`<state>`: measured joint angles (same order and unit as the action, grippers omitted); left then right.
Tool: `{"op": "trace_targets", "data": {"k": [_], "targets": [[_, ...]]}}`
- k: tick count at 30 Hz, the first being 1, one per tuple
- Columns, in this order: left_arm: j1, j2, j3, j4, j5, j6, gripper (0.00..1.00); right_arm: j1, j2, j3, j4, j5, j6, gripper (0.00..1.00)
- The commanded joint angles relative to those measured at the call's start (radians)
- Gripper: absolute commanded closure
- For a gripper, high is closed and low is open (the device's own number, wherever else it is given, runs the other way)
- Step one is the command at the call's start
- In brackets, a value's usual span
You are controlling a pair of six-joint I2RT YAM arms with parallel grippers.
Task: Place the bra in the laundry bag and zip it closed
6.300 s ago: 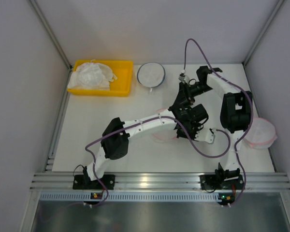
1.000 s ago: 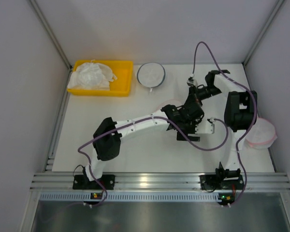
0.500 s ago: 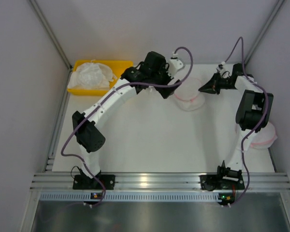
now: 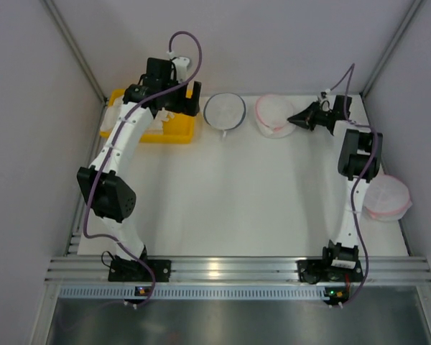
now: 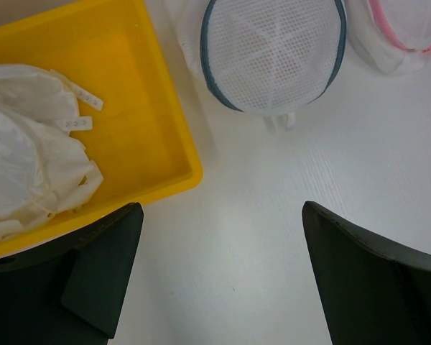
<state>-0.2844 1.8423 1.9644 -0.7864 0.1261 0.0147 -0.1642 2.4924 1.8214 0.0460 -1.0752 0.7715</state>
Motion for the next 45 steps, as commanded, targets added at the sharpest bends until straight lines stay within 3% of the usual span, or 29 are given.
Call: {"op": "trace_targets", "data": {"k": [1,4,7,8,11,14,16,19,22,25,28,35,45], "targets": [[-0.016,-0.072,-0.012,-0.036,-0.009,0.002,0.02,0.048,0.046,0.093,0.211,0.009,0.107,1.0],[-0.009,-0.064,-0.019,-0.047,-0.025,0.007,0.02,0.069,0.072,0.136,0.219,0.003,0.118,0.99],[-0.002,-0.063,-0.036,-0.056,-0.013,0.001,0.02,0.081,0.057,0.138,0.219,-0.006,0.114,0.76],[-0.001,-0.063,-0.038,-0.06,-0.006,-0.002,0.02,0.081,0.048,0.136,0.204,-0.009,0.101,0.6],[0.005,-0.048,-0.033,-0.065,0.02,-0.012,0.02,0.069,-0.021,0.125,0.114,0.001,-0.001,0.28],[0.022,-0.026,-0.019,-0.063,0.062,-0.012,0.02,0.037,-0.111,0.121,-0.041,0.02,-0.137,0.08],[0.039,-0.006,-0.01,-0.063,0.101,-0.042,0.02,0.005,-0.183,0.118,-0.193,0.032,-0.211,0.0],[0.057,0.028,0.008,-0.065,0.138,-0.041,0.02,-0.03,-0.284,0.096,-0.413,0.052,-0.378,0.01],[0.065,0.064,0.04,-0.065,0.15,-0.048,0.02,-0.044,-0.387,0.079,-0.661,0.113,-0.668,0.01],[0.067,0.083,0.067,-0.065,0.185,-0.055,0.02,-0.038,-0.502,0.018,-0.78,0.155,-0.803,0.01],[0.067,0.083,0.057,-0.065,0.213,-0.067,0.02,-0.021,-0.622,-0.146,-0.894,0.202,-0.957,0.01],[0.067,0.012,-0.104,-0.063,0.225,-0.082,0.02,0.045,-0.862,-0.466,-0.87,0.25,-1.029,0.01],[0.065,-0.078,-0.251,-0.024,0.234,-0.091,0.02,0.12,-0.961,-0.622,-0.816,0.284,-0.999,0.01]]}}
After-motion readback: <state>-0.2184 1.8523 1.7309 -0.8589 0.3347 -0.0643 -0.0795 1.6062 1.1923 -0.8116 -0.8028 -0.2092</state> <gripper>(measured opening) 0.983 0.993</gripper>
